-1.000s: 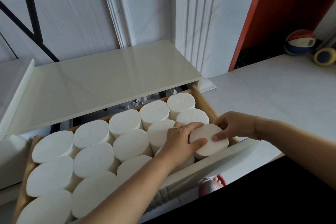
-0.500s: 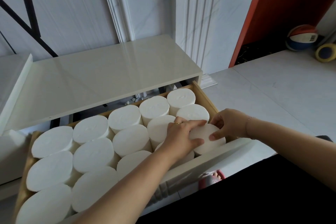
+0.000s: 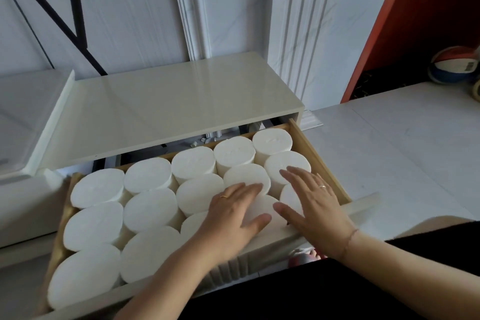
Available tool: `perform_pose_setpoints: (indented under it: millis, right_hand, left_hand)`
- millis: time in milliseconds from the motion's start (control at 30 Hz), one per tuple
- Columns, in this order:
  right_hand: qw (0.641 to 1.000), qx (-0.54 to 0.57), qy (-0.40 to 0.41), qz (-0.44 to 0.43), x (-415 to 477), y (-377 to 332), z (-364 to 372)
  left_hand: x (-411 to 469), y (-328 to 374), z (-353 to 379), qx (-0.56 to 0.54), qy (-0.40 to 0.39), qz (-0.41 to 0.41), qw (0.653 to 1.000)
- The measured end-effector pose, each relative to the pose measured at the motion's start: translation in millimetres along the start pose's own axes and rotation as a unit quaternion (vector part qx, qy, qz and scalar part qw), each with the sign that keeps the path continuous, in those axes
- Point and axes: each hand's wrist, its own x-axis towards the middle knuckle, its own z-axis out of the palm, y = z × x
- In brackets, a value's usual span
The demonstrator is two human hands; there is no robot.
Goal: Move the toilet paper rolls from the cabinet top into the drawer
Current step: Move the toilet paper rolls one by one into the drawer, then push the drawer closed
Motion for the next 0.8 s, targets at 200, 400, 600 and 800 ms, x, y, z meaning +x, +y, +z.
perform_pose_setpoints:
  millis: [200, 400, 600, 800]
  right_hand:
    - [0.992, -0.117, 0.045, 0.004, -0.5, -22.7, 35.3]
    - [0.987, -0.137, 0.084, 0.012, 7.0, -22.4, 41.2]
    - [0.983, -0.141, 0.116, 0.002, 33.1, -28.2, 40.9]
    - [0.983, -0.124, 0.138, -0.008, 79.2, -34.9, 37.9]
  left_hand:
    - [-59.6, -35.7, -23.4, 0.169, 0.008, 0.021, 0.985]
    - [-96.1, -69.1, -45.1, 0.22, 0.021, -0.026, 0.975]
    - [-77.6, -82.8, -56.8, 0.267, 0.103, -0.011, 0.958]
    - [-45.0, -99.0, -74.7, 0.308, 0.174, -0.014, 0.935]
